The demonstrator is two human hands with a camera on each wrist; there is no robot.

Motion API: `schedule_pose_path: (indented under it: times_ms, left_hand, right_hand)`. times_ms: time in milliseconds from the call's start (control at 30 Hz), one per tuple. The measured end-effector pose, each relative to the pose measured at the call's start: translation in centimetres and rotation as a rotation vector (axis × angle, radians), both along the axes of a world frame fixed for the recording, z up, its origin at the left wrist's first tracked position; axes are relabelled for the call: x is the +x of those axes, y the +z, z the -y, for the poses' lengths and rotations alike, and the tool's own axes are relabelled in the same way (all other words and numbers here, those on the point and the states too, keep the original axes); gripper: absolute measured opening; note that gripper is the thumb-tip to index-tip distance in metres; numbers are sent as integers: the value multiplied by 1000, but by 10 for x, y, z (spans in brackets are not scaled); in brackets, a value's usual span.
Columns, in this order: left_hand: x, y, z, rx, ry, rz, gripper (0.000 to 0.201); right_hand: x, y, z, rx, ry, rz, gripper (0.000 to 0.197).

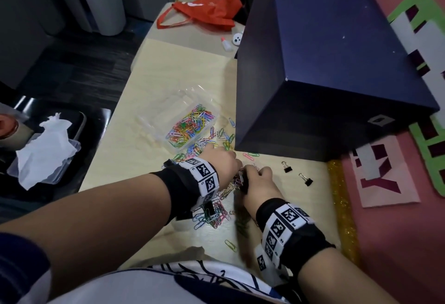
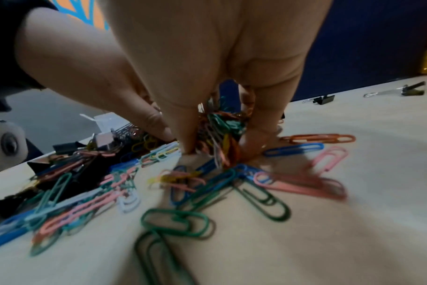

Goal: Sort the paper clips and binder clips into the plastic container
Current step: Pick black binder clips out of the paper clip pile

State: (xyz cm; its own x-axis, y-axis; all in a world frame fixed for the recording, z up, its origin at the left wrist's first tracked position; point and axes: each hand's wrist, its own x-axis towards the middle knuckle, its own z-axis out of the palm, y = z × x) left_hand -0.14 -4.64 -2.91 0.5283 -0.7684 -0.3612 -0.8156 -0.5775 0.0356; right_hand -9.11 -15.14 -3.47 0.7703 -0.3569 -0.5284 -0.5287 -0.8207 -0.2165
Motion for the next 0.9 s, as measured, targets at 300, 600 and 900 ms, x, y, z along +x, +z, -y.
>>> schedule_pose_path:
  times_ms: [300,600,900]
  left_hand:
    - [9,12,-1,-108,26,-50,26]
    - [28,30,-17,-371,171,-95,33]
    - [79,35,-66,-415,504,-48,33]
  right_hand:
    - [11,17,12,-22,-88,23,37]
    - [29,32,2,-127,-70,-126,48]
    - [43,42,-20,-123,-8,-95,46]
